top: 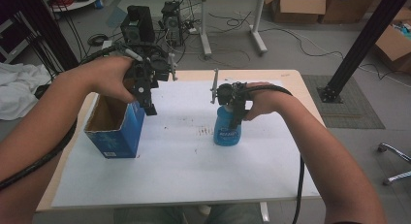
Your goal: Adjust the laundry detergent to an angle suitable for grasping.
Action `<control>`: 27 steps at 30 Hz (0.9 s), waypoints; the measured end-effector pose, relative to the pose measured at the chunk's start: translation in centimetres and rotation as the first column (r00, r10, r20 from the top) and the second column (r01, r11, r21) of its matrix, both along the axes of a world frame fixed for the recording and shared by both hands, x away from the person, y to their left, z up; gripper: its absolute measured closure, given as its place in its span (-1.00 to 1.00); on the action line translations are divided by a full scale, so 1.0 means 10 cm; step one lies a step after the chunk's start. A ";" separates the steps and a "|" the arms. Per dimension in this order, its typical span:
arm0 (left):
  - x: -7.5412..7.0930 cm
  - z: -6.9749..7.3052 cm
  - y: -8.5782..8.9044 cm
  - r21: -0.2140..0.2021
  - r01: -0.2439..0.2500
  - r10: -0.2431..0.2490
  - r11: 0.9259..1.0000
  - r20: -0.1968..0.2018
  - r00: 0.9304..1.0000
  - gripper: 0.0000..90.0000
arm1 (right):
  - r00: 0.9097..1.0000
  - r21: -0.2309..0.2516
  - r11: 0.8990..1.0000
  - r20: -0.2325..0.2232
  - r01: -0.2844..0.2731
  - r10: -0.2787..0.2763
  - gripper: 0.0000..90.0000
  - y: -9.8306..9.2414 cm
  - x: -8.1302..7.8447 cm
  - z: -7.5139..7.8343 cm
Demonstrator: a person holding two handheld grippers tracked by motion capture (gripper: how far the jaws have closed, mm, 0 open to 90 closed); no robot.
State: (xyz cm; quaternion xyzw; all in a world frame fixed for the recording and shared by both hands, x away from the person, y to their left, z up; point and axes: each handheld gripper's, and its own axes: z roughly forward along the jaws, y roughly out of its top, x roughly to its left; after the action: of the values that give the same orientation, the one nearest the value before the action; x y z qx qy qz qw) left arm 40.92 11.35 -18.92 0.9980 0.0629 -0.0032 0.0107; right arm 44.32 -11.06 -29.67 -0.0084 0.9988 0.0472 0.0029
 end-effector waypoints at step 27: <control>0.03 -0.06 -0.03 0.003 0.007 -0.007 1.000 -0.004 1.000 -0.98 | 1.000 -0.002 1.000 -0.016 -0.016 0.016 -0.30 0.02 0.00 0.01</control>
State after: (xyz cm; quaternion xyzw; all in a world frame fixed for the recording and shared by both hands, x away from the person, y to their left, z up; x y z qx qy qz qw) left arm 41.20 11.10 -19.56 0.9982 0.0594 -0.0052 0.0089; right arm 44.36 -10.83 -29.55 -0.0158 0.9988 0.0463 -0.0053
